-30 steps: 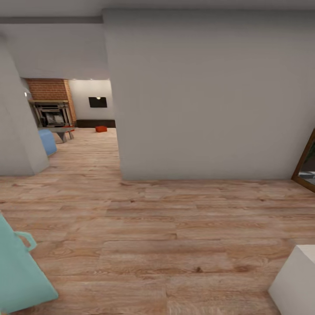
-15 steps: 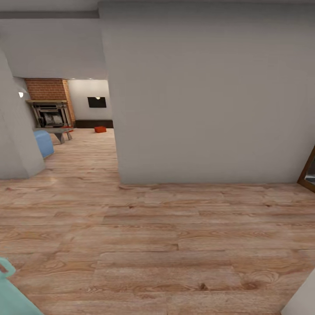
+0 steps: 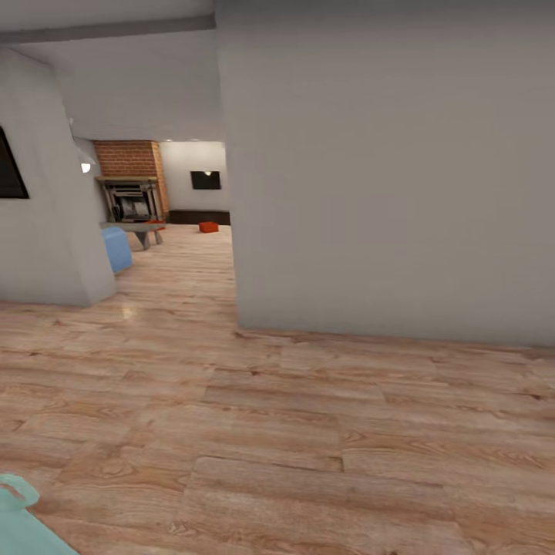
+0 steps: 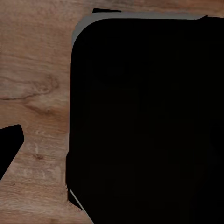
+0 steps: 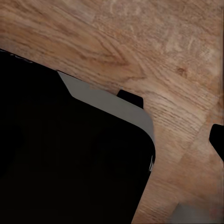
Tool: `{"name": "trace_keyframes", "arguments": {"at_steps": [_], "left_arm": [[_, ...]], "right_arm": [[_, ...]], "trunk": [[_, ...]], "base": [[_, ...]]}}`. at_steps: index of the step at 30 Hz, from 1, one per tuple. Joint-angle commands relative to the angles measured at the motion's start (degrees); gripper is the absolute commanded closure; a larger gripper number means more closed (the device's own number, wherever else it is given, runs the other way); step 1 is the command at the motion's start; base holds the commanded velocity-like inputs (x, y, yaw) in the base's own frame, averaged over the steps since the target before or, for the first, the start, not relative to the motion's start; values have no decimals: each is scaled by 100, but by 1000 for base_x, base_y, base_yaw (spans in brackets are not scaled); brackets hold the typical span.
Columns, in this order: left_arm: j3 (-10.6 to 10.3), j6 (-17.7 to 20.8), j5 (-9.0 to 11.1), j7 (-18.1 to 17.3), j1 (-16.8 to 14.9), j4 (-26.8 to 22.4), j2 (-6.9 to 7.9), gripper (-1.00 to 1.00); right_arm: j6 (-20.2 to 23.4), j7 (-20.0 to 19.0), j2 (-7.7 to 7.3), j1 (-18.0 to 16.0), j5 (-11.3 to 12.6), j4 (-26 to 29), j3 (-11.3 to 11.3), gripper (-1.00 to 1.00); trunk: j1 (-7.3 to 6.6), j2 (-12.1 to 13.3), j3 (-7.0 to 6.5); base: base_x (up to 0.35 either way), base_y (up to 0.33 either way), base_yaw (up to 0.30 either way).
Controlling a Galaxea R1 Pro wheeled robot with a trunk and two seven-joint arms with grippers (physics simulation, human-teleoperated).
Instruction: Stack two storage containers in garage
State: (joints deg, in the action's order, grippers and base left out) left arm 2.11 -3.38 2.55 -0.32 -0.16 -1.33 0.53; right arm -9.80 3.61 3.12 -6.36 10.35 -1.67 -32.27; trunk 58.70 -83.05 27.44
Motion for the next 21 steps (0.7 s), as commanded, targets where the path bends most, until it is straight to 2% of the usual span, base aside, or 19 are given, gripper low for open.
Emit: {"name": "trace_keyframes", "arguments": {"at_steps": [1, 21], "left_arm": [[17, -13, 26, -3, -2, 1, -2, -100], [17, -13, 22, -3, 0, 1, -9, -100]], "right_arm": [[-33, 8, 5, -6, 55, -18, -50, -100], [-32, 9, 0, -6, 62, -18, -48, -100]], "trunk": [[3, -2, 5], [3, -2, 5]], "base": [[322, 0, 222], [322, 0, 19]]}}
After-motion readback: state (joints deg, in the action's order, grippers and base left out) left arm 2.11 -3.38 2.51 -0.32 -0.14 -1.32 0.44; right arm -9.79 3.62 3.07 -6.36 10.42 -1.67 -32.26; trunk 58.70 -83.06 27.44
